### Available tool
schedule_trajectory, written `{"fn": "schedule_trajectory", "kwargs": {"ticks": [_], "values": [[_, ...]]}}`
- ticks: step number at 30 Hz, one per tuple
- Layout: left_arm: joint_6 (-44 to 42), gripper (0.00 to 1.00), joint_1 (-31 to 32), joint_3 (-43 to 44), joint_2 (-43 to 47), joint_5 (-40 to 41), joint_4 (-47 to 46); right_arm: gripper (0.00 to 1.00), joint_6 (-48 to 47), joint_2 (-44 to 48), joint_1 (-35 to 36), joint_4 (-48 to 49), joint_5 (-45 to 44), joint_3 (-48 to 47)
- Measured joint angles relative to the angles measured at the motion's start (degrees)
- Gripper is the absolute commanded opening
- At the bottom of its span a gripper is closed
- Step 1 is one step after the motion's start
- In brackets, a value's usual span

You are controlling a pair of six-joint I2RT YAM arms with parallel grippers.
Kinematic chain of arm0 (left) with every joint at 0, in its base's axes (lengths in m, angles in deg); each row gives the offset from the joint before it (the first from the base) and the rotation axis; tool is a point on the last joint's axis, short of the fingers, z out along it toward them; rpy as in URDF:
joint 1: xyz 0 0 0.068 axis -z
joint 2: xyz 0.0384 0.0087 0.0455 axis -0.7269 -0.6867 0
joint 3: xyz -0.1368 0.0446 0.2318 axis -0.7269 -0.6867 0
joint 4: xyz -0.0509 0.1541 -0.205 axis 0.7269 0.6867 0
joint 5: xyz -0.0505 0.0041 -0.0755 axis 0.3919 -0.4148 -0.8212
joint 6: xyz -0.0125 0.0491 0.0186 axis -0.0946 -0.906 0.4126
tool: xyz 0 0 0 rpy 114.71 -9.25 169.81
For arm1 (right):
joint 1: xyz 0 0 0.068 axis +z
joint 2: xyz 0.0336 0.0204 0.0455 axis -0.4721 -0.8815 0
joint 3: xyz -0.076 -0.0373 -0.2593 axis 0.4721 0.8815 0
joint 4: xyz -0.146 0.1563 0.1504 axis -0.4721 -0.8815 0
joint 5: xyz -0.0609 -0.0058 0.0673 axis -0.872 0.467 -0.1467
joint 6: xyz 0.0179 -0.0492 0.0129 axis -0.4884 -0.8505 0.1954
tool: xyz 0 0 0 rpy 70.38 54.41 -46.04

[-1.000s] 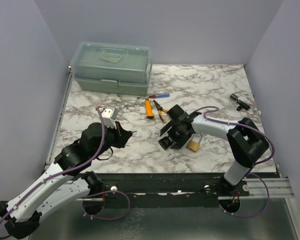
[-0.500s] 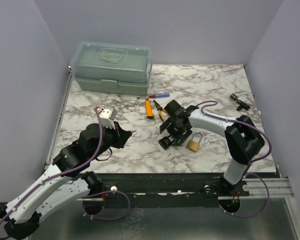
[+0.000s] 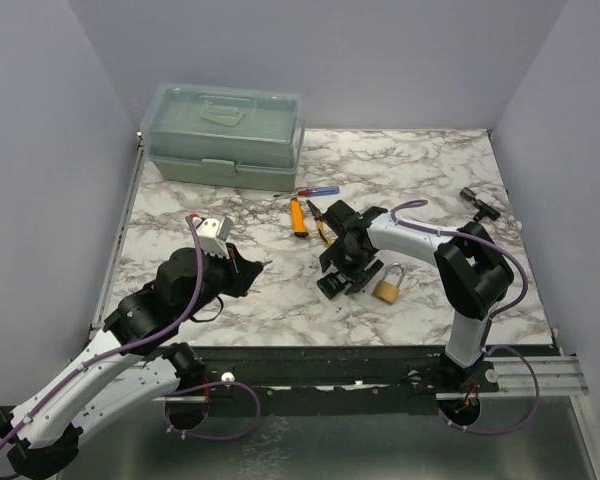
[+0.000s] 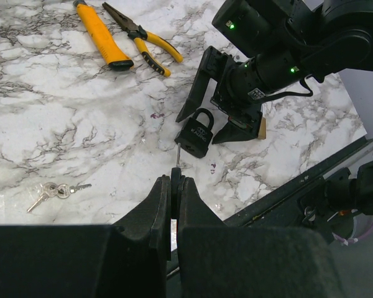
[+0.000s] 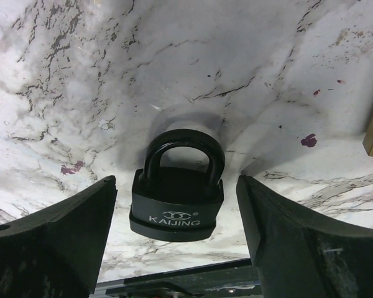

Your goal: Unlock with the key

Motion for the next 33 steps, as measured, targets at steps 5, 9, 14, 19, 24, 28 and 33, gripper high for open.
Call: {"fn": "schedule_trajectory", "kwargs": {"ticks": [5, 9, 14, 19, 24, 28, 33], "values": [[0.02, 0.00, 0.00, 0.00, 0.00, 0.00, 0.00, 0.78, 0.04, 0.00, 0.00, 0.07, 0.04, 0.17], [0.00, 0.00, 0.00, 0.00, 0.00, 0.00, 0.00, 0.75, 0.15, 0.00, 0.00, 0.07, 0.07, 0.22], [0.00, 0.00, 0.00, 0.00, 0.00, 0.00, 0.00, 0.74, 0.48, 0.00, 0.13, 0.04, 0.22, 0.22], [0.00, 0.00, 0.00, 0.00, 0.02, 0.02, 0.00, 0.73, 1.22, -0.22, 0.70, 0.07, 0.39, 0.22], [0.00, 0.00, 0.00, 0.00, 0.17, 0.00, 0.00, 0.70, 1.90, -0.72, 0.85, 0.09, 1.36, 0.22], [0.00, 0.00, 0.00, 0.00, 0.35, 0.00, 0.00, 0.69, 2.08, -0.74, 0.85, 0.00, 1.46, 0.22], [0.00, 0.00, 0.00, 0.00, 0.44, 0.00, 0.00, 0.68, 2.25, -0.74, 0.85, -0.02, 1.51, 0.22]]}}
